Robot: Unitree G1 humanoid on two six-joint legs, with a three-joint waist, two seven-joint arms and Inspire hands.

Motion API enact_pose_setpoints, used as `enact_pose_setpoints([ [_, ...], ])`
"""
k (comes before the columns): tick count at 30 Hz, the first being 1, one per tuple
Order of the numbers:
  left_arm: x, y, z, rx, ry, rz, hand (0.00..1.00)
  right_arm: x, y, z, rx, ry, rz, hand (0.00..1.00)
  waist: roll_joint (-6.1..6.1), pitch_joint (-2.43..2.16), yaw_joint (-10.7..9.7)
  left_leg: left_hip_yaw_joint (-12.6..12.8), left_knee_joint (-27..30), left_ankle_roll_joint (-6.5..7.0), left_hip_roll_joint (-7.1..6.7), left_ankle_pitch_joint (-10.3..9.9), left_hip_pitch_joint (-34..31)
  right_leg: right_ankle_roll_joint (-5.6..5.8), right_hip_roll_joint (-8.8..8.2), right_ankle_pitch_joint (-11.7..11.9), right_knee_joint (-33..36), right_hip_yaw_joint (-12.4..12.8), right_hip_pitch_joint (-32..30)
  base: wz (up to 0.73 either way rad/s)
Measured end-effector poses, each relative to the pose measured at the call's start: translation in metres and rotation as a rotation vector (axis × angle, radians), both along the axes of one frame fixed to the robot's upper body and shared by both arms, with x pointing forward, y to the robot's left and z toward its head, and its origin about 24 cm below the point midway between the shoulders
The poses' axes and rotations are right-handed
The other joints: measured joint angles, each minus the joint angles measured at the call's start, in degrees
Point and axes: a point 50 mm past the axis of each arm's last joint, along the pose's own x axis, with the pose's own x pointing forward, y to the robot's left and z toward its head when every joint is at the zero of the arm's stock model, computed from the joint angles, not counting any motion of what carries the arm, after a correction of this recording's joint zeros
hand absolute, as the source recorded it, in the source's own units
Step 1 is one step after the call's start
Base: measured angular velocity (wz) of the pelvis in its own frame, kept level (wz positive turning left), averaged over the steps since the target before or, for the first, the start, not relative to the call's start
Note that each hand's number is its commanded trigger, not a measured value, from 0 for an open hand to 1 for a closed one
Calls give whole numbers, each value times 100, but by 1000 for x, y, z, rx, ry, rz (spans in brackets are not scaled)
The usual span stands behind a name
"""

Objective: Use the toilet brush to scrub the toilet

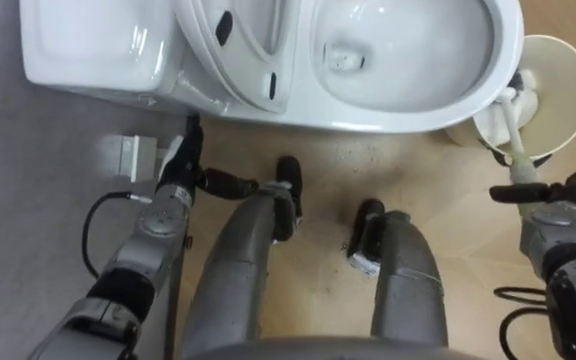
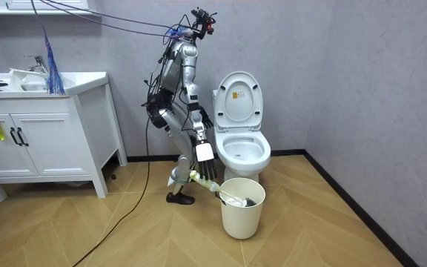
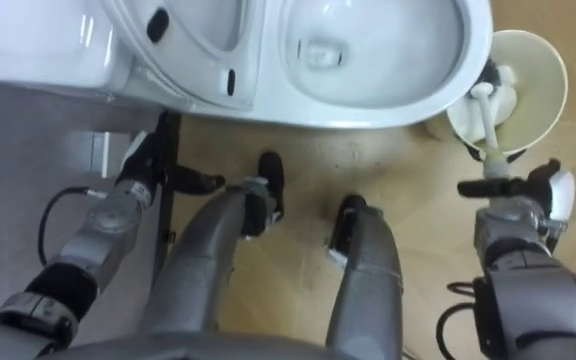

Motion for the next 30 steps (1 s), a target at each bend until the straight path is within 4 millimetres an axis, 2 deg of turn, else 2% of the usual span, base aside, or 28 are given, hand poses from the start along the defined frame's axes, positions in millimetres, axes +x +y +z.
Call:
enact_pose_setpoints([
  [5,1,-4,2,1,-10,-19,0,-1,4,-4,17,31,59,0,68,-6,-1,25,72,-15,-11,9,-163,-75,-85,-55,152,-57,-150,3],
  [10,1,-4,2,2,-8,-23,0,-2,3,-5,44,32,67,0,90,-5,-12,39,87,3,4,24,-240,-102,-87,-89,161,-84,-226,4],
  [16,3,-4,4,3,-20,-27,0,3,-3,2,41,13,71,0,124,-13,-7,45,258,-15,-5,-41,-477,-96,-91,-192,372,-21,-475,3],
  [20,7,-7,9,-1,-41,-39,0,6,-9,8,20,-3,71,0,199,-21,3,44,514,-39,7,-92,-756,-127,-106,-311,680,39,-772,3],
  [26,10,-10,13,-20,-56,-40,0,7,-12,11,12,-7,67,0,209,-19,-15,42,776,-86,34,-121,-963,-240,-181,-408,1019,27,-1000,3],
  [30,9,-12,14,-23,-66,-52,0,7,-14,12,8,-8,64,0,204,-17,-31,43,865,-102,37,-145,-1050,-255,-219,-451,1160,27,-1085,1],
])
